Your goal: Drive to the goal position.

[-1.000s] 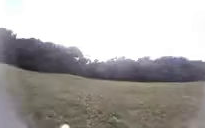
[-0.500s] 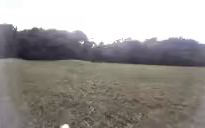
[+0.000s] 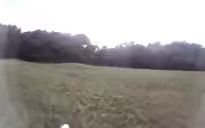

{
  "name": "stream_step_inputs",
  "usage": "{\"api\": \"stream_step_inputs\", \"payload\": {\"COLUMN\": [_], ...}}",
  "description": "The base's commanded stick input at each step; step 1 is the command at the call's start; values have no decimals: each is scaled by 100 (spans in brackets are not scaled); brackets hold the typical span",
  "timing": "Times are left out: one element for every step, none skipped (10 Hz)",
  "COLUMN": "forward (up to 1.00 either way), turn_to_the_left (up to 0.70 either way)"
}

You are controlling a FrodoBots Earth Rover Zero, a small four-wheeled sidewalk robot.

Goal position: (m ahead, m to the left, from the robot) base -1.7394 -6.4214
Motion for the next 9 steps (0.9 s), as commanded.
{"api": "stream_step_inputs", "payload": {"forward": [100, 100, 100, 100, 100, 100, 100, 100, 100], "turn_to_the_left": [0, 0, -2, -3, -29, -37, -39, -39, -39]}}
